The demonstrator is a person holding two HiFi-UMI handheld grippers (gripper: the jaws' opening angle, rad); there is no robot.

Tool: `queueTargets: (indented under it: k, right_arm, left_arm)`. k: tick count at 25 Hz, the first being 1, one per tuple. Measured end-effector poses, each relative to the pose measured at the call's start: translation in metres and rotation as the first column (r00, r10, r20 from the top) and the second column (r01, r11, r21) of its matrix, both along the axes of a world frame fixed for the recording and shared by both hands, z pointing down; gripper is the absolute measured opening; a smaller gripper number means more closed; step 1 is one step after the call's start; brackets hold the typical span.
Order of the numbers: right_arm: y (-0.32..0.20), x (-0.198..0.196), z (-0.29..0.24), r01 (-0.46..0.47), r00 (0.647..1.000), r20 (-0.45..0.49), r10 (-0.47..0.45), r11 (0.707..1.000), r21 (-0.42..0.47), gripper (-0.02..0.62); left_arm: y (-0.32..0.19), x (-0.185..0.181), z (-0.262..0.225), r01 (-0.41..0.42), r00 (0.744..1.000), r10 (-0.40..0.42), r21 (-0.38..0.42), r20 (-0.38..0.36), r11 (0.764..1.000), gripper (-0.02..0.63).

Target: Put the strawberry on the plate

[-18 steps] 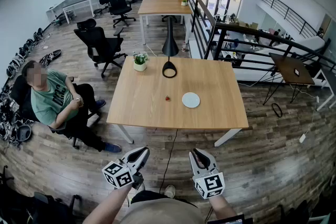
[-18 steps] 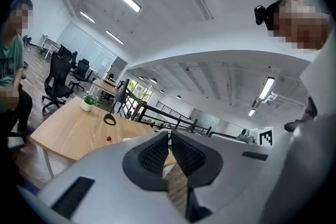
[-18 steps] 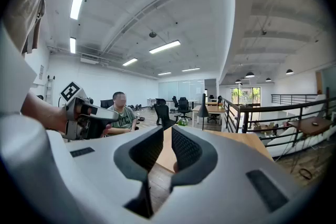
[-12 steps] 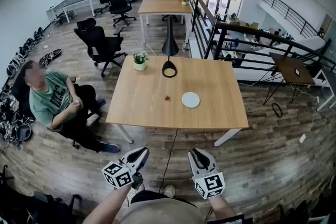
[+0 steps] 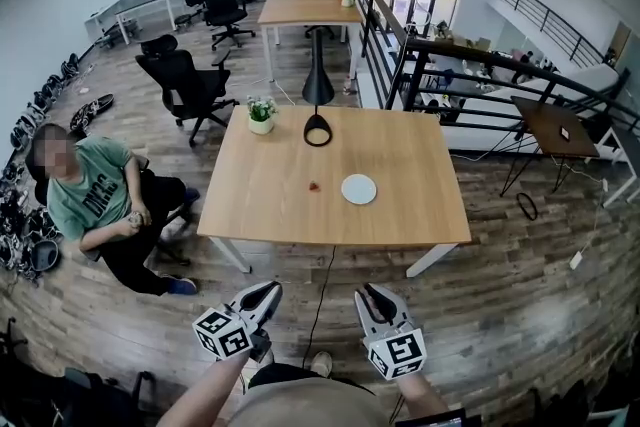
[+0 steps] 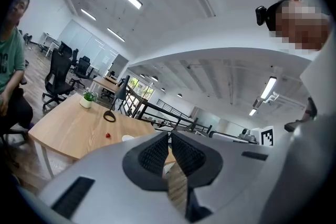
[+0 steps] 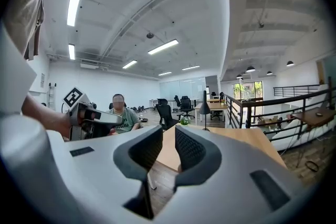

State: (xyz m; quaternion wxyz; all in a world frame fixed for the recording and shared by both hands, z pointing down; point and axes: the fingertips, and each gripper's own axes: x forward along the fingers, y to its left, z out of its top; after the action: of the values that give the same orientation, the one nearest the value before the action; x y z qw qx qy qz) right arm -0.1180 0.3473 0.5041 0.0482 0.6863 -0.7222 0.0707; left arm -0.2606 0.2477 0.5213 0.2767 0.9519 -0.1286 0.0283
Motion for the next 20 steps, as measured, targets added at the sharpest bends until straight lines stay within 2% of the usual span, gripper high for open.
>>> queueTargets:
  k: [20]
  right_arm:
    - [-0.004,0.040,0.009,-0.007,1.000,0.010,0.007,1.000,0.008,0.058]
  left_arm:
    - [-0.001,0.032,0.008,0.016,1.000,-0.016,-0.009,0.017,1.000,0.004]
